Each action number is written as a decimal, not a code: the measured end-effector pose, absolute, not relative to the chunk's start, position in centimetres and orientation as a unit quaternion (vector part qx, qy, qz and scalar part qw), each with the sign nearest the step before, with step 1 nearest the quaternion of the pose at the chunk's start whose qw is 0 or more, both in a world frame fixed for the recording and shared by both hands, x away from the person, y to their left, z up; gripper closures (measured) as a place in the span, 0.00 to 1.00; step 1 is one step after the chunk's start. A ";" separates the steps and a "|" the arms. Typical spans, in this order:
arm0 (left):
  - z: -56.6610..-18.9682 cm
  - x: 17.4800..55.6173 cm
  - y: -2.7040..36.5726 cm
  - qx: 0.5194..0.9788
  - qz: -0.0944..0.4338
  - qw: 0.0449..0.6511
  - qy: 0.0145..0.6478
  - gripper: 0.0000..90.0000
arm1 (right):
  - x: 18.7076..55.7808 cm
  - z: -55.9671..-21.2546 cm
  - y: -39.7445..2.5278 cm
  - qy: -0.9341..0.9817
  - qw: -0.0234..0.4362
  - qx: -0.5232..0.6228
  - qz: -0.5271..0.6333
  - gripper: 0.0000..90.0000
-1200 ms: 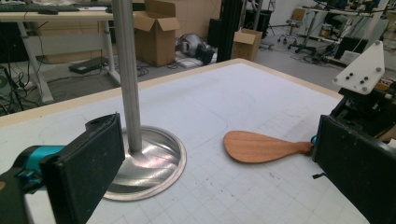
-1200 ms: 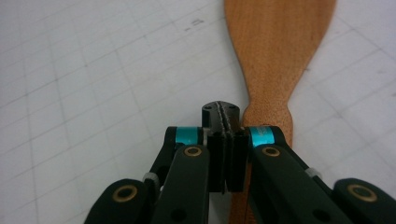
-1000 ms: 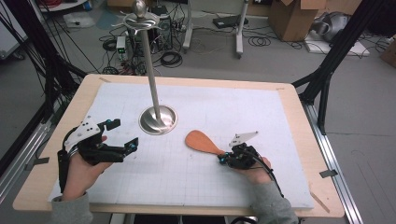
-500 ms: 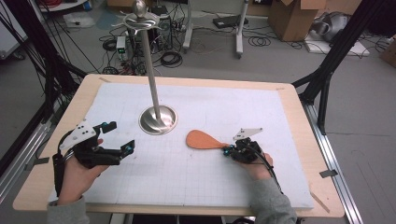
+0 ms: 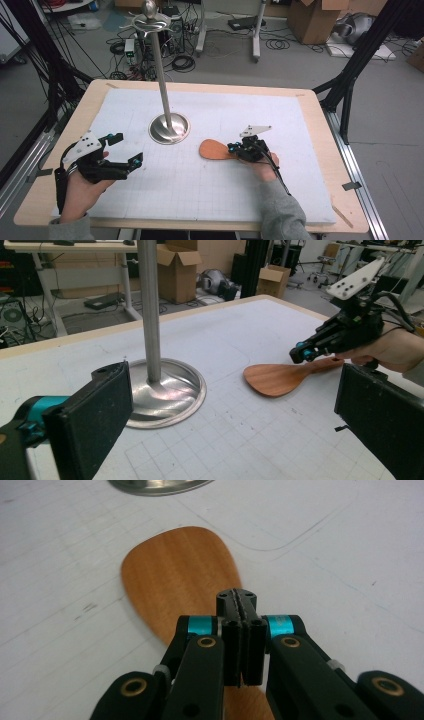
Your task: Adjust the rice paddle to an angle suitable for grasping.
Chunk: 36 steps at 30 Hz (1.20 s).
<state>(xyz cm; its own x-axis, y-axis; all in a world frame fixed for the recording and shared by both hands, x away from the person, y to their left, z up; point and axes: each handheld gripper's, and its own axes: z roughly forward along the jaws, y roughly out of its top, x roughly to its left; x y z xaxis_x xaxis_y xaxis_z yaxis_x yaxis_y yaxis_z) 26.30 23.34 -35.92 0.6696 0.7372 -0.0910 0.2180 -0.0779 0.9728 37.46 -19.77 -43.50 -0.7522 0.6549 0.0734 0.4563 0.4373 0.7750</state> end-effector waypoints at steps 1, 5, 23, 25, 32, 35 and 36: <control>-35.9 26.3 23.4 0.700 0.221 0.587 0.342 0.03 | 37.7 -43.6 -19.6 0.839 0.120 0.333 0.412 1.00; -35.9 26.2 23.5 0.697 0.221 0.589 0.344 0.03 | 38.9 -43.6 -18.5 0.836 0.118 0.343 0.411 1.00; -35.9 26.0 24.2 0.689 0.227 0.593 0.349 0.03 | 41.6 -44.2 -15.4 0.855 0.100 0.339 0.379 1.00; -35.9 26.0 24.2 0.691 0.228 0.591 0.348 0.03 | 41.2 -44.1 -15.0 0.861 0.097 0.327 0.377 0.99; -35.9 26.0 24.2 0.689 0.225 0.593 0.349 0.03 | 39.9 -43.8 -13.5 0.883 0.079 0.287 0.364 0.99; -36.0 26.0 24.2 0.689 0.225 0.593 0.350 0.03 | 39.2 -43.7 -12.9 0.892 0.074 0.269 0.357 0.99; -35.9 26.0 24.2 0.689 0.225 0.593 0.350 0.03 | 39.0 -43.6 -12.7 0.894 0.073 0.264 0.356 0.99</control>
